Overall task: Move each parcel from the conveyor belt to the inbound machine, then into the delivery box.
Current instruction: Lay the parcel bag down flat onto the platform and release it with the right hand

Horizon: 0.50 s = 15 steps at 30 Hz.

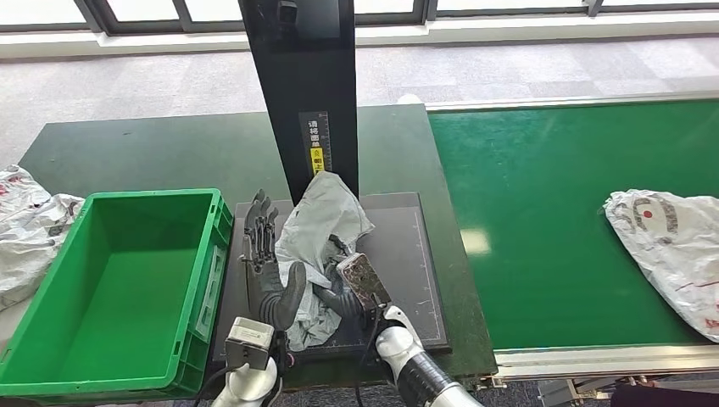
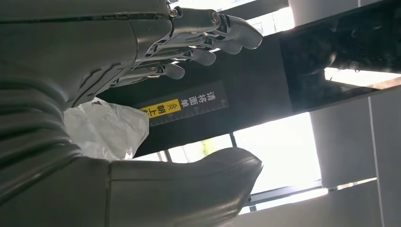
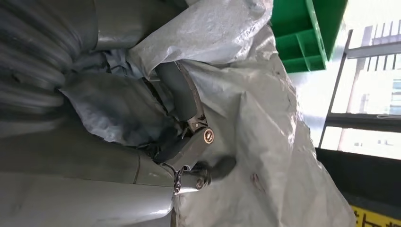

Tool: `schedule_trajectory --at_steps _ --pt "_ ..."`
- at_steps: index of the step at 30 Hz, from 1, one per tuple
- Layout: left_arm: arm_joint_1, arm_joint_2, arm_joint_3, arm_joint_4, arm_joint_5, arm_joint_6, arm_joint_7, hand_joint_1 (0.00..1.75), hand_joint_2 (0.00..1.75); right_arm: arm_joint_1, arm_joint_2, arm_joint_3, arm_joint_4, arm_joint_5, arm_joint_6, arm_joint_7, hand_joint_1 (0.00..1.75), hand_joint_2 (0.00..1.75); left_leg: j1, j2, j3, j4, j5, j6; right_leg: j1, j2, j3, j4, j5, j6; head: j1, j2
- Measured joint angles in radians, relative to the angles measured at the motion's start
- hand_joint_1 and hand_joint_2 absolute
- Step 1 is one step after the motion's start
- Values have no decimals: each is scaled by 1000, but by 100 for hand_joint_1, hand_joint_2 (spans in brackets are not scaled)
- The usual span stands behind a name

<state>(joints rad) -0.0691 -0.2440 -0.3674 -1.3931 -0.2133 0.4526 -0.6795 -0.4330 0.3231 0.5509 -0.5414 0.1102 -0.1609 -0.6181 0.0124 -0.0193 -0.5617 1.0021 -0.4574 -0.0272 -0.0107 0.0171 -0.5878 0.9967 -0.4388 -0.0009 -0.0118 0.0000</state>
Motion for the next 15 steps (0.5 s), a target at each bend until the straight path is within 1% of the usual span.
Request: schedule_trajectory --at_steps 6,15 --pt "2 5 0 0 21 18 0 0 0 66 -39 -39 -74 59 26 -6 0 175 0 0 0 0 0 0 0 0 0 0 0 0 0 0" --pt "2 7 0 0 33 19 0 0 0 102 -64 -67 -125 83 22 -3 0 175 0 0 0 0 0 0 0 0 0 0 0 0 0 0"
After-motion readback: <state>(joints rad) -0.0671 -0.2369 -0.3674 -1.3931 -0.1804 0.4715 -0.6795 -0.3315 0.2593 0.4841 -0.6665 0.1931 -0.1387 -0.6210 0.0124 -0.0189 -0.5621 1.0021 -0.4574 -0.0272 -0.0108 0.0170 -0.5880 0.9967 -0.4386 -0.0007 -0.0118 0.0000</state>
